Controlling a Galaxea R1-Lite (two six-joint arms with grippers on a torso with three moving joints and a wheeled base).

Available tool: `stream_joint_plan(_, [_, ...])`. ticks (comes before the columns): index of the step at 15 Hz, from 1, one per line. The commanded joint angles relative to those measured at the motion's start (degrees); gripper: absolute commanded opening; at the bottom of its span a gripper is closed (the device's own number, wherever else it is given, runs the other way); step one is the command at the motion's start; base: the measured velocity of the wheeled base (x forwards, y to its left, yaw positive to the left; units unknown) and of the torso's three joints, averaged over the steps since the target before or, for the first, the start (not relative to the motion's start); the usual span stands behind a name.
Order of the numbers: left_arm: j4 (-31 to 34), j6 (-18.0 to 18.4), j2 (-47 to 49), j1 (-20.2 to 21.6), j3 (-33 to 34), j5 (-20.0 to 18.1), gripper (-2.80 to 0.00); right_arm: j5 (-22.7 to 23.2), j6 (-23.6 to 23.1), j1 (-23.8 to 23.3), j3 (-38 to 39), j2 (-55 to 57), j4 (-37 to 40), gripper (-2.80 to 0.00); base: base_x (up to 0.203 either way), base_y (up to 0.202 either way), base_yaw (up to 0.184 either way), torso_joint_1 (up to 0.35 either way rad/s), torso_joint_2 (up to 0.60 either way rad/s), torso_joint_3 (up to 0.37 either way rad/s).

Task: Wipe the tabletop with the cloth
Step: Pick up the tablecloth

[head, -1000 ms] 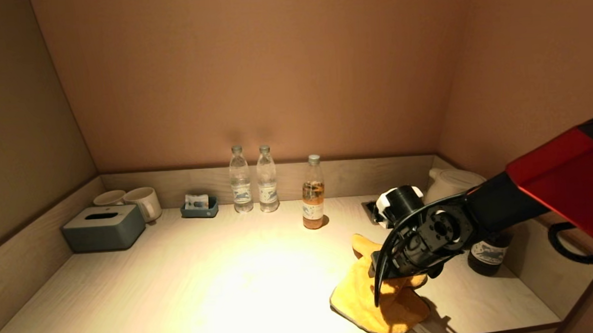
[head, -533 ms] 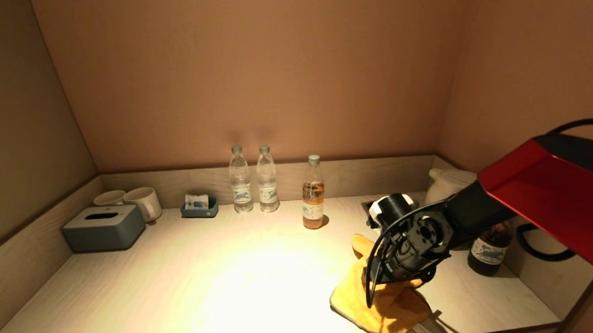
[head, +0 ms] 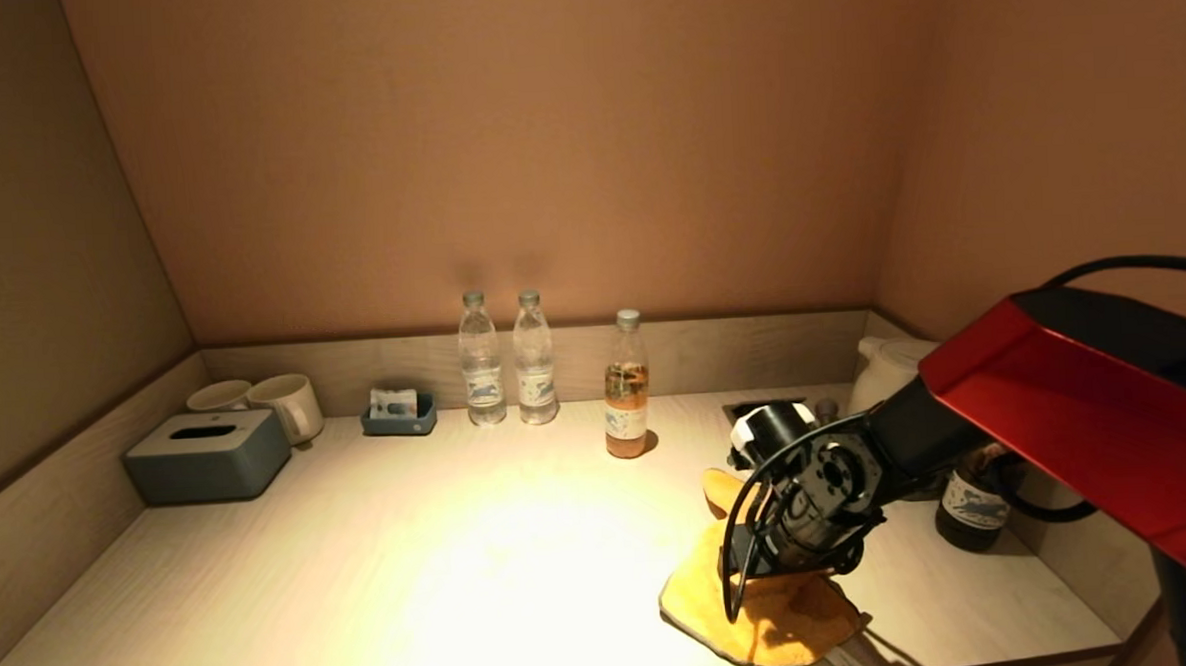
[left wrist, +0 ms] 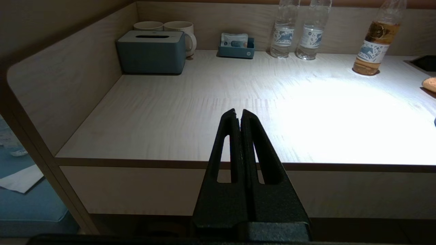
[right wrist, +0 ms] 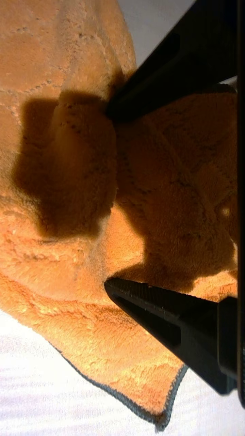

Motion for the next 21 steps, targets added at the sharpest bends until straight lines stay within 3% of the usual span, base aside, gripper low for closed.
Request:
stream_joint_plan(1, [0.00, -0.03, -0.02, 0.01, 0.00, 0.02, -2.80, 0.06, 0.06, 0.02, -0.02, 0.67, 0.10, -2.80, 0.000, 0.000, 0.000, 0.000, 0.00, 0.000])
stream_joint_plan(14, [0.00, -0.03, -0.02, 0.01, 0.00, 0.02, -2.80, 0.61, 1.49, 0.21, -0.77, -2.33, -3.01, -2.80, 0.000, 0.000, 0.000, 0.000, 0.00, 0.000])
stream_joint_plan(21, [0.00, 0.03, -0.02, 0.01, 0.00, 0.02, -2.80, 0.71, 3.16, 2.66, -6.17, -7.32, -3.37, -2.80, 0.000, 0.000, 0.000, 0.000, 0.00, 0.000])
